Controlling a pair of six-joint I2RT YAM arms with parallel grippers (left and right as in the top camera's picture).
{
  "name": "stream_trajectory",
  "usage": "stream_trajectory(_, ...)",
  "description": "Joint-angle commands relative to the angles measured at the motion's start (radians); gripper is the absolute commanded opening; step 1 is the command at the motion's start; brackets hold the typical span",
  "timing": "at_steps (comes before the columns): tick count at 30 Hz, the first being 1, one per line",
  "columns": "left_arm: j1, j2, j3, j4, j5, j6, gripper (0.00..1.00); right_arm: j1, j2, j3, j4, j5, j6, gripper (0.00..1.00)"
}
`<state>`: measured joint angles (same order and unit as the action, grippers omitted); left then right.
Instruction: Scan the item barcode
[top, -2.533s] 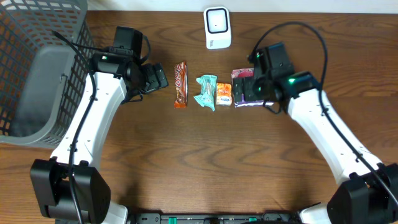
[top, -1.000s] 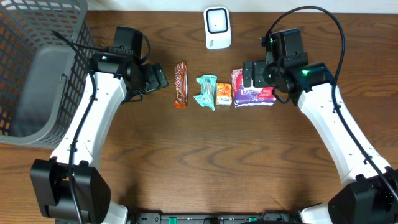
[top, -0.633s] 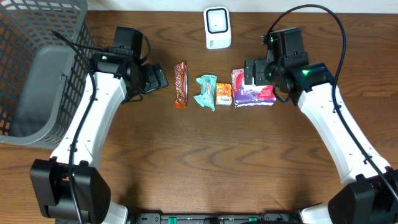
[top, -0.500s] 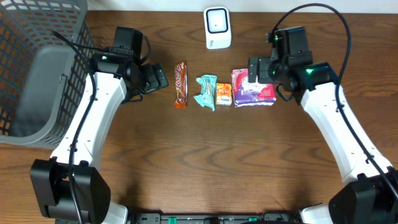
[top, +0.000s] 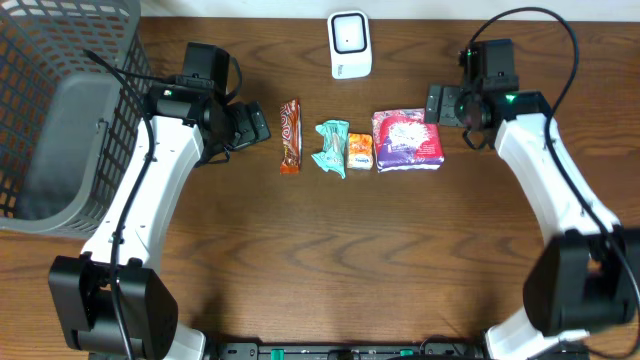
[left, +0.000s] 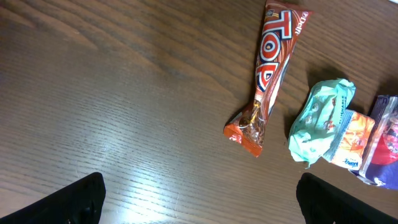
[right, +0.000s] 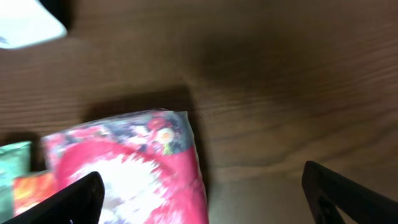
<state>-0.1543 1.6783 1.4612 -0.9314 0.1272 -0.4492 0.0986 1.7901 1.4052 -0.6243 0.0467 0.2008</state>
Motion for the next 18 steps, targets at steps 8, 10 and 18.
stream_trajectory(8, 0.001, 0.000, 0.009, -0.002, -0.013, -0.001, 0.98, -0.171, 0.174, -0.007, 0.064, -0.615, -0.151, 0.95)
stream_trajectory(10, 0.001, 0.000, 0.009, -0.003, -0.013, -0.001, 0.98, -0.183, 0.197, -0.007, 0.058, -0.652, -0.158, 0.95)
stream_trajectory(18, 0.001, 0.000, 0.009, -0.002, -0.013, -0.001, 0.98, -0.185, 0.260, -0.007, 0.050, -0.659, -0.158, 0.95)
